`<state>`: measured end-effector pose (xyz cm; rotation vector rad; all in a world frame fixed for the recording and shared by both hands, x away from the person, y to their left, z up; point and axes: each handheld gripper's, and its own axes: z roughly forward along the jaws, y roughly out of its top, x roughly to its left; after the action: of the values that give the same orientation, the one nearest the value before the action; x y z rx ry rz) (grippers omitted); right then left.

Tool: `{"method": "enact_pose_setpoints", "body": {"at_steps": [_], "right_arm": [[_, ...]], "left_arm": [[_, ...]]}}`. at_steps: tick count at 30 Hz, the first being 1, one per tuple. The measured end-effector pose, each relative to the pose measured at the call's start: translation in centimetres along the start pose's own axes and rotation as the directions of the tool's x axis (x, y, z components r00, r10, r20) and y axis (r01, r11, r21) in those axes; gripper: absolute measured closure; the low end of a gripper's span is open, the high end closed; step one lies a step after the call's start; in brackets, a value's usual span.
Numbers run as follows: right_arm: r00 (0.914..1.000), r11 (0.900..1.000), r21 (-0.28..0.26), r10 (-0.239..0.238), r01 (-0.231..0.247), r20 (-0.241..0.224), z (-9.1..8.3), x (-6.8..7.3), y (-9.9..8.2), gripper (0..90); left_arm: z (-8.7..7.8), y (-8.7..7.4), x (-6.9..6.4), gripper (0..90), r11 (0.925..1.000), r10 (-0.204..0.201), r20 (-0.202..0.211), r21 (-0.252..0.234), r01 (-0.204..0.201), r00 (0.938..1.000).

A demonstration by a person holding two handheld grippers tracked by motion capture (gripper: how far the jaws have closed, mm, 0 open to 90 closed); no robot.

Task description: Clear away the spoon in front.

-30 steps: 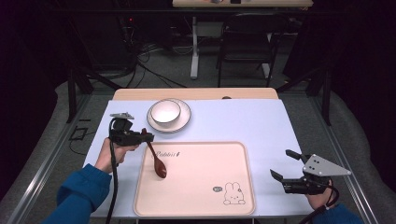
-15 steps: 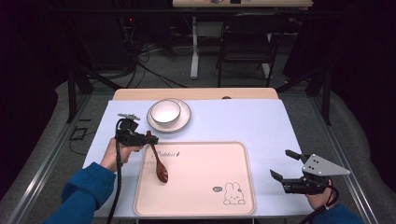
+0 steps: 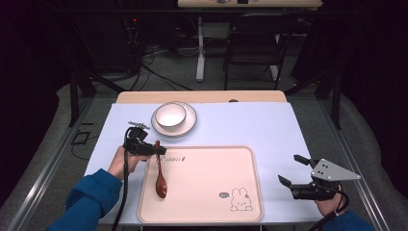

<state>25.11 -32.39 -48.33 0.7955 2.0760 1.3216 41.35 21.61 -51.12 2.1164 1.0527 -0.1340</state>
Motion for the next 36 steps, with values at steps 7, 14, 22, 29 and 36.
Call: {"method": "enact_pose_setpoints", "body": {"at_steps": [7,14,22,29,36], "right_arm": [[1.0000,1.0000,-0.002,-0.005,0.005,-0.002,0.0,0.0,0.0,14.1],[1.0000,1.0000,-0.001,-0.003,0.003,-0.002,0.0,0.0,0.0,14.1],[1.0000,1.0000,0.000,-0.003,0.003,-0.003,0.0,0.0,0.0,14.2],[1.0000,1.0000,0.001,-0.004,0.004,-0.003,0.1,0.0,0.0,14.1],[1.0000,1.0000,0.004,-0.003,0.003,-0.006,0.1,0.0,0.0,14.1]], "left_arm": [[-0.3,-0.5,-0.4,74.4,0.9994,-0.005,-0.024,-0.034,0.004,0.9997],[-0.3,-1.1,-0.6,73.9,0.9978,-0.021,-0.057,-0.064,0.017,0.9981],[-0.3,-1.5,-0.7,74.1,0.9948,-0.033,-0.078,-0.099,0.025,0.9964],[-0.3,-1.9,-0.7,73.8,0.9922,-0.056,-0.102,-0.117,0.044,0.9933],[0.2,-2.2,-0.6,73.6,0.9931,-0.064,-0.100,-0.104,0.054,0.9929]]}}
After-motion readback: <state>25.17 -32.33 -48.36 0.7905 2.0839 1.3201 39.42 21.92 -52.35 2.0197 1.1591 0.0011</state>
